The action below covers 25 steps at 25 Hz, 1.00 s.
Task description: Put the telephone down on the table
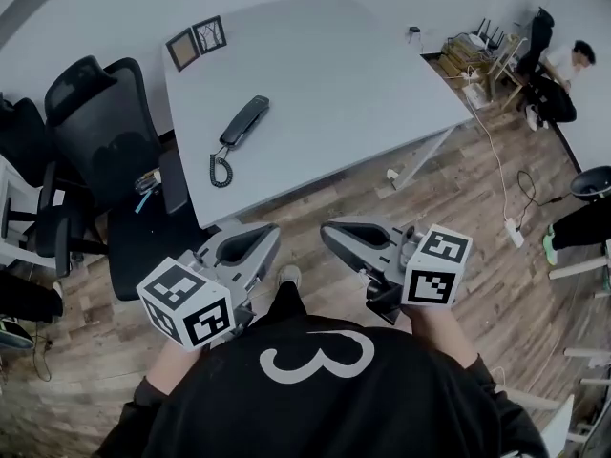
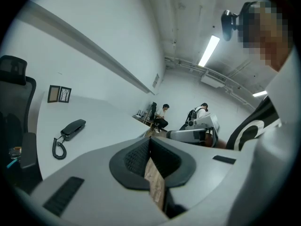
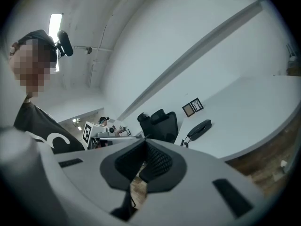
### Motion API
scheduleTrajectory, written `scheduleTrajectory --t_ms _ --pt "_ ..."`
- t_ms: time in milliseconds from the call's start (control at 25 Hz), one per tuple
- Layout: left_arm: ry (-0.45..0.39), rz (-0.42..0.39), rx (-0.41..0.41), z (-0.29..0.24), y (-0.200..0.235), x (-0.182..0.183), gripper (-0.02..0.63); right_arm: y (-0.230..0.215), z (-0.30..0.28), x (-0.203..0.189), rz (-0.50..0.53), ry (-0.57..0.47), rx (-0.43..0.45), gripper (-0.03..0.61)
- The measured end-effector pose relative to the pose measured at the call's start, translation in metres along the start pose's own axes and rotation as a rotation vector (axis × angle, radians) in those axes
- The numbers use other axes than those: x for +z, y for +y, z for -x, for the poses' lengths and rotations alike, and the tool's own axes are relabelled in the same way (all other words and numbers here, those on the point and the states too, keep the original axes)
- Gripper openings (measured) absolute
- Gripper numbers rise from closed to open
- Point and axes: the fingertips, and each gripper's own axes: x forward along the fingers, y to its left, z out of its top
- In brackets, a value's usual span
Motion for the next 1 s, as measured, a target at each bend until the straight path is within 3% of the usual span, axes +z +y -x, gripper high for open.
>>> scheduleTrajectory --t_ms 400,1000 --pt "-0.013 -0.034 -0.004 0.018 -0.052 -0.027 0.012 0.044 0.035 -0.032 0.027 0.000 0.029 0.008" --pt "-0.022 -0.012 0.005 0.022 -0.056 -0.027 0.012 0.050 0.039 -0.038 0.032 0.020 0.042 0.008"
